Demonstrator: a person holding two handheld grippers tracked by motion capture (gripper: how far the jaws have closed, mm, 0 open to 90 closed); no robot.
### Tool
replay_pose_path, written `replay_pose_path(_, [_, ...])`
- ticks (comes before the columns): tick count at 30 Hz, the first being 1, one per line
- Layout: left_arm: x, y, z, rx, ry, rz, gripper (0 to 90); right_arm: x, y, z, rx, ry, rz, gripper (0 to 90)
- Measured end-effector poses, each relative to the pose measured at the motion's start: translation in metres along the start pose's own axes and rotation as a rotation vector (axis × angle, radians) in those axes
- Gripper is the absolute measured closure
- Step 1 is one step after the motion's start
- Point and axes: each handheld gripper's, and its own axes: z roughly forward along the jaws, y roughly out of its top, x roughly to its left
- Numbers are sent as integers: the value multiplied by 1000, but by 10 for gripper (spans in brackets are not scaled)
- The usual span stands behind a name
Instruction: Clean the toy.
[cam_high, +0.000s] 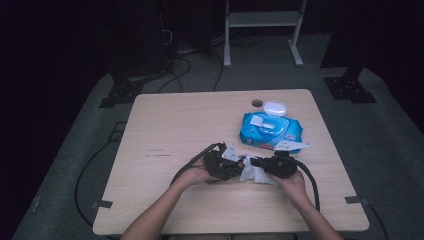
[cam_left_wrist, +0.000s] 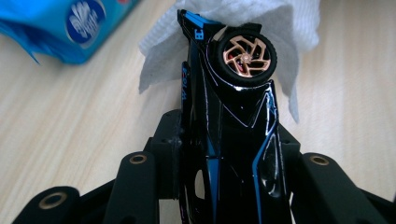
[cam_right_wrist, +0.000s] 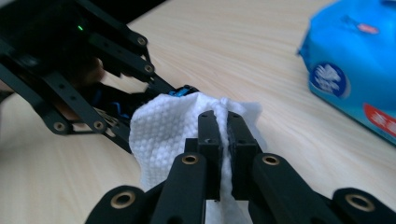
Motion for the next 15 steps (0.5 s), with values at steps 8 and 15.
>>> replay_pose_path(8, [-9,-11,-25,-188,6,-33,567,33,24,-9,-112,85,-84,859])
replay_pose_path(15, [-12,-18,-36,-243,19,-49,570,34,27,-9,-120,61,-115,858])
